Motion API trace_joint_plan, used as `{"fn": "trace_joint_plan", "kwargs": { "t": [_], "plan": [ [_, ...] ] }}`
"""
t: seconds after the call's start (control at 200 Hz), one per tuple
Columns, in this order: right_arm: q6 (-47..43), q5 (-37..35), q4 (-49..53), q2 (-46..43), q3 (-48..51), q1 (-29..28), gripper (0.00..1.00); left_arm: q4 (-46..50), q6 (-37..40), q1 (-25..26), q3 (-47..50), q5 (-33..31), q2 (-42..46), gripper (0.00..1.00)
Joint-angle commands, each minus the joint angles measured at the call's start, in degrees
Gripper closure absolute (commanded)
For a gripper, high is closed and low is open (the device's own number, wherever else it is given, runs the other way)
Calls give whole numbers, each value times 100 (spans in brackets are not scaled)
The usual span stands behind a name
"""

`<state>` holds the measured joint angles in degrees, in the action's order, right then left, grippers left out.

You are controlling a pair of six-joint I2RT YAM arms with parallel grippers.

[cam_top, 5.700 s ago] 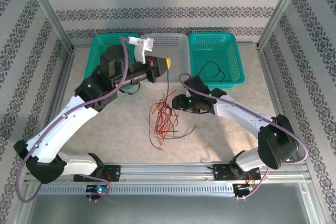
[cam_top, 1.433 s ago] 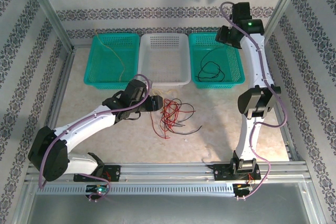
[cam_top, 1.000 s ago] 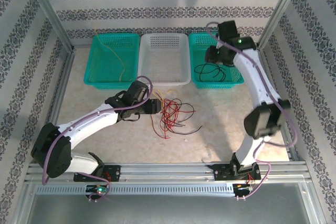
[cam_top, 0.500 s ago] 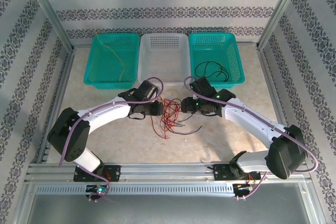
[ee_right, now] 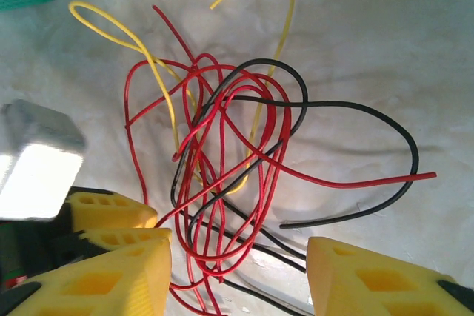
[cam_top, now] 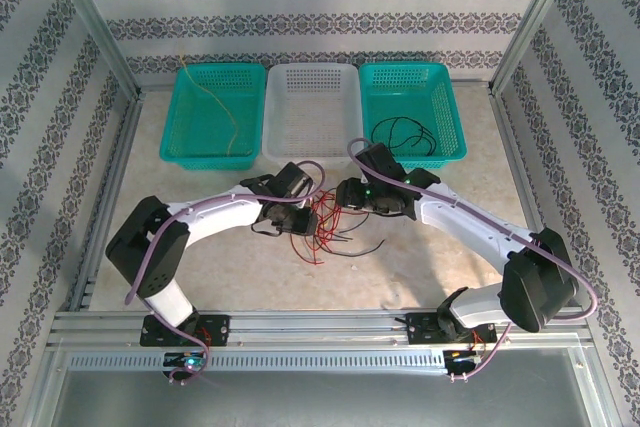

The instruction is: Untangle the cables

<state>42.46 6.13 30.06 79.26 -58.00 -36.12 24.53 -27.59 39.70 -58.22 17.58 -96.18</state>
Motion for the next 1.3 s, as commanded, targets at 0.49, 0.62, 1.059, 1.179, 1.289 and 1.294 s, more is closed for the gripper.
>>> {"fn": "trace_joint_plan", "kwargs": {
  "t": [0.49, 0.62, 1.059, 1.179, 1.289, 1.294],
  "plan": [
    [112, 356, -232, -43, -155, 18, 46, 1029, 367, 169, -1306, 953, 1570, 98],
    [107, 477, -331, 19, -207, -9, 45, 1330, 467, 169, -1878, 874, 1935, 100],
    [464, 985, -937, 458, 305, -11, 55, 1699, 834, 118, -3800, 346, 2506, 100],
    [622, 1169, -1217, 542, 520, -7, 60, 1876, 993, 55, -4290, 259, 2550, 100],
    [643, 1155, -1176, 473, 626, 0, 58, 2030, 1169, 5, -4593, -181, 2538, 100],
    [642, 1154, -1173, 466, 629, 4, 58, 2038, 1177, -1, -4602, -205, 2536, 100]
  ]
}}
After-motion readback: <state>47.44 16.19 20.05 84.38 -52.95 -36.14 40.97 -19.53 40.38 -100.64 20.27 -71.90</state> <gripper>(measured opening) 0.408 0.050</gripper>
